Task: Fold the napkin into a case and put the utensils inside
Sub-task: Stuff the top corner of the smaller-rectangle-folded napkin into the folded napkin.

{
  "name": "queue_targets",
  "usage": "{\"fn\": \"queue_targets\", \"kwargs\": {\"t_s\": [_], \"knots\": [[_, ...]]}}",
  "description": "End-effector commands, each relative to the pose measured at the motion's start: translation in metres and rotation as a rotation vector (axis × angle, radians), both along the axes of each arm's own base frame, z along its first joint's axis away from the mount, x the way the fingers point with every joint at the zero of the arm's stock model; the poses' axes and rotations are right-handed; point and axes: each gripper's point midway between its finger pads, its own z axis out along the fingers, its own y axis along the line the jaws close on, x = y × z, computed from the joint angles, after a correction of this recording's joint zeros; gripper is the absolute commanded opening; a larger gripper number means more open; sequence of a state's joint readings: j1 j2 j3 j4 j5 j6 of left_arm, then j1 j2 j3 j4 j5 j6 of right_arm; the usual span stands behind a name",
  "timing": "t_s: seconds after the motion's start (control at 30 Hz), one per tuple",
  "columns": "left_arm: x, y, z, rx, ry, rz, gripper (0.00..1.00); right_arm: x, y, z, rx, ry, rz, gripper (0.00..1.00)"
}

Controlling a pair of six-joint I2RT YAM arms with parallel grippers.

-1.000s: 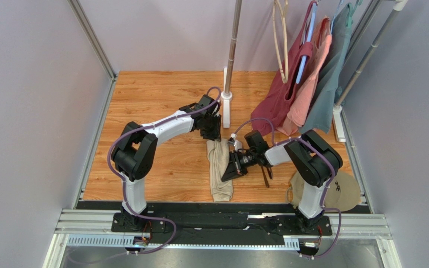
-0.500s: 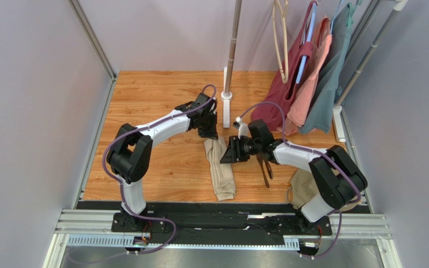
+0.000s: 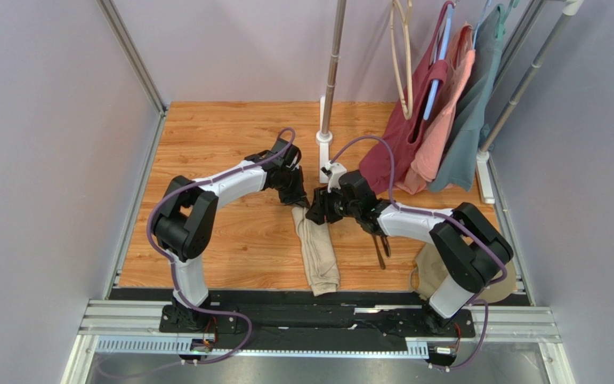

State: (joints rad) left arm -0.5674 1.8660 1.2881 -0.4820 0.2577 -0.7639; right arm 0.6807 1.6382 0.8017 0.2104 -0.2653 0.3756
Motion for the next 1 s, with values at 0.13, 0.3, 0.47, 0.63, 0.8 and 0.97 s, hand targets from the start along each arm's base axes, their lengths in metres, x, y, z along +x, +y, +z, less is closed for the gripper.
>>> {"fn": "queue_targets", "kwargs": {"t_s": [0.13, 0.3, 0.47, 0.63, 0.8, 0.97], "knots": [[-0.005, -0.006, 0.018, -0.083, 0.048, 0.055, 0.0, 0.032, 0.018, 0.027, -0.009, -0.21, -0.026, 0.46], [-0.008, -0.007, 0.021, -0.096, 0.081, 0.076, 0.0, 0.026, 0.028, 0.018, -0.016, -0.212, 0.015, 0.39], [-0.008, -0.003, 0.02, -0.087, 0.09, 0.1, 0.0, 0.02, 0.03, 0.012, -0.033, -0.217, 0.02, 0.35], [-0.009, -0.002, 0.019, -0.09, 0.105, 0.116, 0.0, 0.016, 0.03, 0.008, -0.048, -0.215, 0.022, 0.34], [-0.009, -0.001, 0.02, -0.094, 0.112, 0.131, 0.0, 0.01, 0.029, 0.004, -0.061, -0.209, 0.03, 0.37], [-0.008, -0.002, 0.021, -0.104, 0.118, 0.136, 0.0, 0.002, 0.031, -0.001, -0.072, -0.208, 0.044, 0.39]]}}
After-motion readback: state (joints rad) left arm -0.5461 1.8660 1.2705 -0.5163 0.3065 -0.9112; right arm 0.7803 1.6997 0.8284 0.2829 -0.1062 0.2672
